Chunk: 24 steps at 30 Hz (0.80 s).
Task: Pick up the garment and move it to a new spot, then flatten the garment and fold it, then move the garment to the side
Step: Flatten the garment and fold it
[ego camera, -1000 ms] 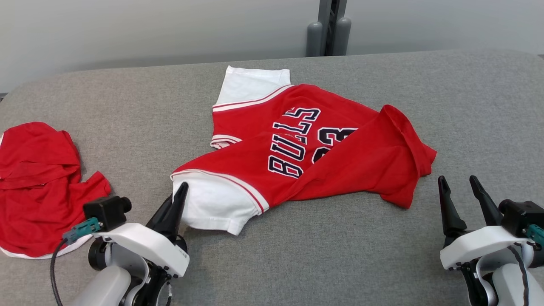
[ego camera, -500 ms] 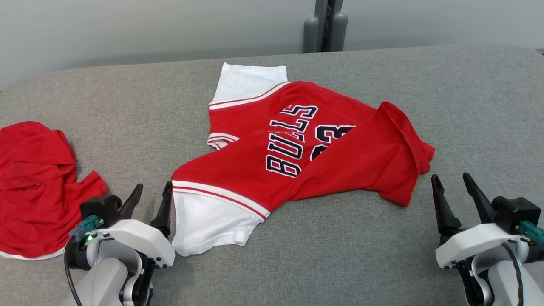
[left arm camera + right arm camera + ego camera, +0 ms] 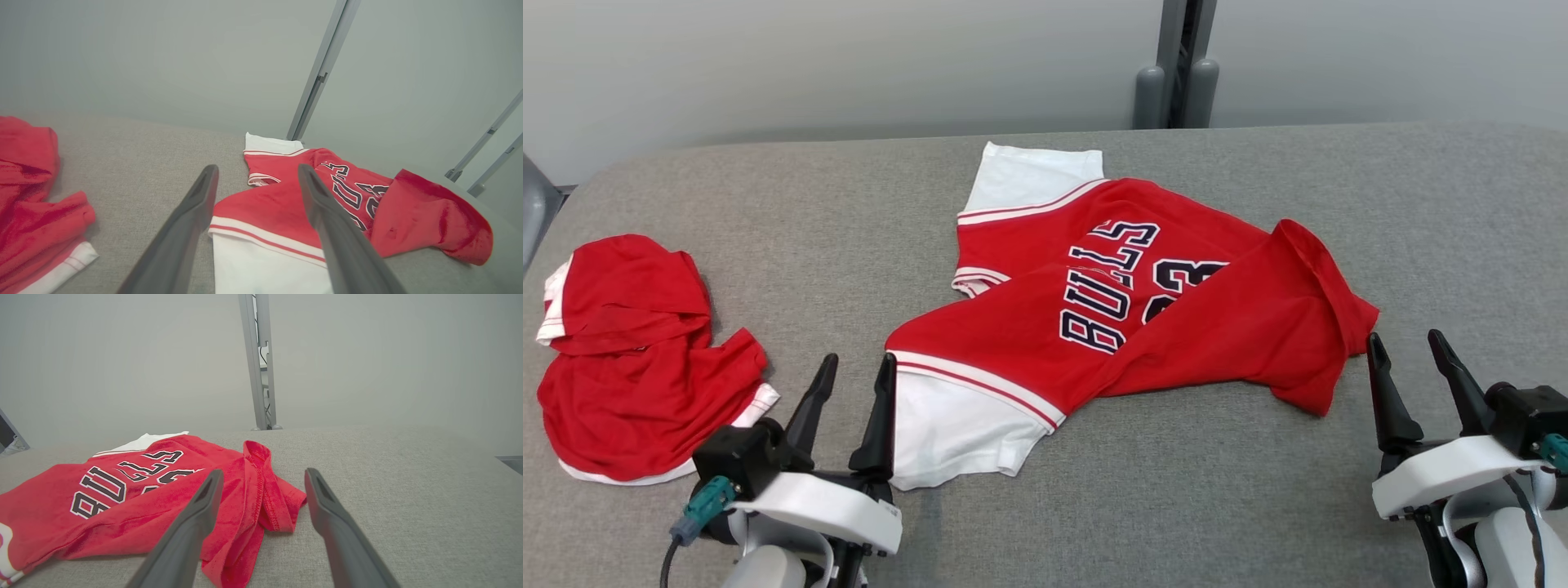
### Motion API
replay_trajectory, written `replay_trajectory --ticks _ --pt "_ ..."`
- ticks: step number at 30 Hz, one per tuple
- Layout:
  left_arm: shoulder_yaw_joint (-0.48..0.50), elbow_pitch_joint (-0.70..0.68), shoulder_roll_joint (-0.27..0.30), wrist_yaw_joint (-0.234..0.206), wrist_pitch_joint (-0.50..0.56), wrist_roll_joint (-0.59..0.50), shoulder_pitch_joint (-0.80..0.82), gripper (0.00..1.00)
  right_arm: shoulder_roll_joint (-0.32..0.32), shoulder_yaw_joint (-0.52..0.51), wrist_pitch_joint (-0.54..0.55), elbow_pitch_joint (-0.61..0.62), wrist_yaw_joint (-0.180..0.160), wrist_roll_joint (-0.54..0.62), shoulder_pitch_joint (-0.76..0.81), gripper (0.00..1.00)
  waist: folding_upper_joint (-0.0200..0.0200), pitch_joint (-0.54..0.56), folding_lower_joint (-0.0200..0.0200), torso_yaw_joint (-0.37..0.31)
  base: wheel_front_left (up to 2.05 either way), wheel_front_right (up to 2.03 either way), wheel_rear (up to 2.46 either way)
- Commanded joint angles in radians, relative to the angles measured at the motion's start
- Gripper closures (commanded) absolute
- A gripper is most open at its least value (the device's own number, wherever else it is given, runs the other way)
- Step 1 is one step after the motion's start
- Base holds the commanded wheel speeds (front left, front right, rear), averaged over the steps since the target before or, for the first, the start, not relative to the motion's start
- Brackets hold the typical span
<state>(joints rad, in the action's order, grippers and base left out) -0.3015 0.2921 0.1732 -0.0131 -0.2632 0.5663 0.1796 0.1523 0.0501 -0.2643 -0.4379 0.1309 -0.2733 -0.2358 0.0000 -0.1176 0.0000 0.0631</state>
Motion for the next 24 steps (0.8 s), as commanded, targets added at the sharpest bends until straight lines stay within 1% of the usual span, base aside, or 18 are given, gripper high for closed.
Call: replay_trajectory --ticks 1,4,12,17,18,24 --pt "0.015 -0.002 -0.014 0.018 0.000 -0.024 -0.020 0.00 0.011 0.006 -0.002 -0.003 0.000 -0.002 -0.002 0.00 0.0000 0.003 0.0000 0.017 0.00 0.00 0.00" --pt "0.025 0.007 -0.044 0.045 0.000 -0.056 -0.030 0.00 0.028 0.025 0.012 -0.028 0.000 0.002 -0.039 0.00 0.0000 -0.006 0.0000 0.037 0.00 0.00 0.00" --pt "0.032 0.049 -0.091 0.095 0.000 -0.100 0.005 0.00 0.090 0.057 0.157 -0.171 0.000 0.026 -0.222 0.00 0.0000 -0.059 0.0000 0.103 0.00 0.00 0.00" --pt "0.024 0.080 -0.109 0.112 0.000 -0.108 0.030 0.00 0.127 0.078 0.230 -0.277 0.000 0.042 -0.323 0.00 0.0000 -0.092 0.0000 0.142 0.00 0.00 0.00" --pt "0.024 0.080 -0.109 0.112 0.000 -0.108 0.030 0.00 0.127 0.078 0.230 -0.277 0.000 0.042 -0.323 0.00 0.0000 -0.092 0.0000 0.142 0.00 0.00 0.00" --pt "0.026 0.099 -0.119 0.127 0.000 -0.108 0.041 0.00 0.150 0.095 0.252 -0.363 0.000 0.063 -0.396 0.00 0.0000 -0.108 0.0000 0.167 0.00 0.00 0.00"
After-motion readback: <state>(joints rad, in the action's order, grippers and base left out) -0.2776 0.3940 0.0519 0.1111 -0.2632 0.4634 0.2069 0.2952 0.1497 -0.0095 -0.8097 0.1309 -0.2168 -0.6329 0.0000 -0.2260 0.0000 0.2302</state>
